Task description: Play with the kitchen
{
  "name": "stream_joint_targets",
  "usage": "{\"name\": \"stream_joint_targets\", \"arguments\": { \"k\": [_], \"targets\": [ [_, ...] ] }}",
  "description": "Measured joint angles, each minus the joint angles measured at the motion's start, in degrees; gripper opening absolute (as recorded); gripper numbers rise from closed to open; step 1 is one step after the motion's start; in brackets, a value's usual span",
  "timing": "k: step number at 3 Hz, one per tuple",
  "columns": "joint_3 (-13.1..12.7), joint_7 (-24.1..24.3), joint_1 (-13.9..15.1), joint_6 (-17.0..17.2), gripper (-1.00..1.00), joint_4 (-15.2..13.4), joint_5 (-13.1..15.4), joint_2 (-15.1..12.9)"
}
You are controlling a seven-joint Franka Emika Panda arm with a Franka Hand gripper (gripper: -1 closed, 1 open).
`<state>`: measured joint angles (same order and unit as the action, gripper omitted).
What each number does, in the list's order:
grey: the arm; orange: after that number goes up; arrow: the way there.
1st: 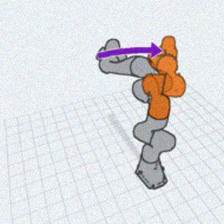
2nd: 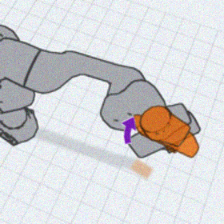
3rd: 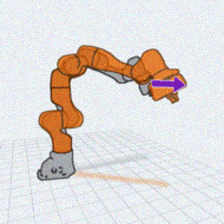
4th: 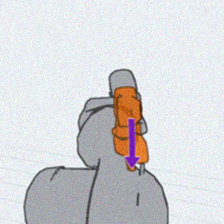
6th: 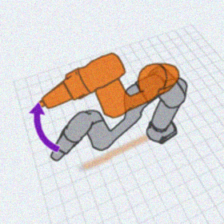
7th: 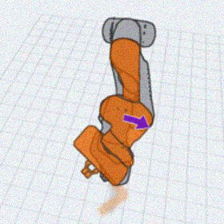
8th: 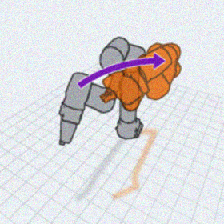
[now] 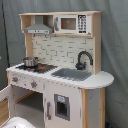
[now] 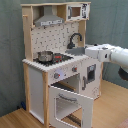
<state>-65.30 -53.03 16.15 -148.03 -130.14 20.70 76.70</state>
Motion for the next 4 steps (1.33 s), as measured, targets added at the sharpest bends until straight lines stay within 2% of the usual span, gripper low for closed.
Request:
{"name": "stream_joint_targets", "arguments": {
  "k": [2,4],
  "targets": [
    [3.2,-5.3,3.1,-7.2,1.0,-6.5,0.0,0.0],
    [8.6,-10.6,7.5,-14.4,1.0,-10.2,0.0,-0.1]
  ]
}}
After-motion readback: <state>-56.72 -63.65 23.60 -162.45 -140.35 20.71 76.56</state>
